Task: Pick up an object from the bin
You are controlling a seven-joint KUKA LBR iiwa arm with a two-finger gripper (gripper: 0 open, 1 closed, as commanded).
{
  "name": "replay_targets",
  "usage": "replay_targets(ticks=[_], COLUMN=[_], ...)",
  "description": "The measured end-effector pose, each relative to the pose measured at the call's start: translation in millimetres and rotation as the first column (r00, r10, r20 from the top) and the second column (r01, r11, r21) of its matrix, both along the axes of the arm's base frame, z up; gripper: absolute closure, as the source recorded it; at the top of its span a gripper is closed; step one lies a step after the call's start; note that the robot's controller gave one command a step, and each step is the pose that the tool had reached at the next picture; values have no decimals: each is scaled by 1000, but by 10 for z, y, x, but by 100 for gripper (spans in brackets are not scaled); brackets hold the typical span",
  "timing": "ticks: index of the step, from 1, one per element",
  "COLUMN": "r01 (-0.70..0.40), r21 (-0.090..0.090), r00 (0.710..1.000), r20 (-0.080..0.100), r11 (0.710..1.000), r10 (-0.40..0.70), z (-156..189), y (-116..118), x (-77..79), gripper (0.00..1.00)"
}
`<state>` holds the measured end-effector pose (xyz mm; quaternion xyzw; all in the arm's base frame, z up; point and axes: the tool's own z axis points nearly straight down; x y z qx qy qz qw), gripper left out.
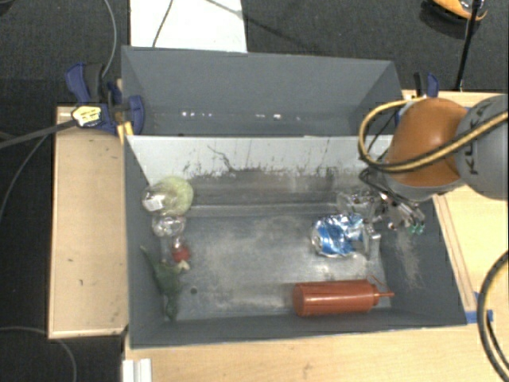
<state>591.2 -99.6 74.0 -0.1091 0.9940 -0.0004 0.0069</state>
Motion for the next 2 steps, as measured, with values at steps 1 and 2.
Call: replay_targets(ticks=[1,2], r01=[-1,1], r21=[9,9], r00=[1000,1000], r20=[0,-1], r11=[1000,1000], r10=[1,-1], z=[13,20], y=[-23,-24], x=[-14,-15], gripper=[100,100])
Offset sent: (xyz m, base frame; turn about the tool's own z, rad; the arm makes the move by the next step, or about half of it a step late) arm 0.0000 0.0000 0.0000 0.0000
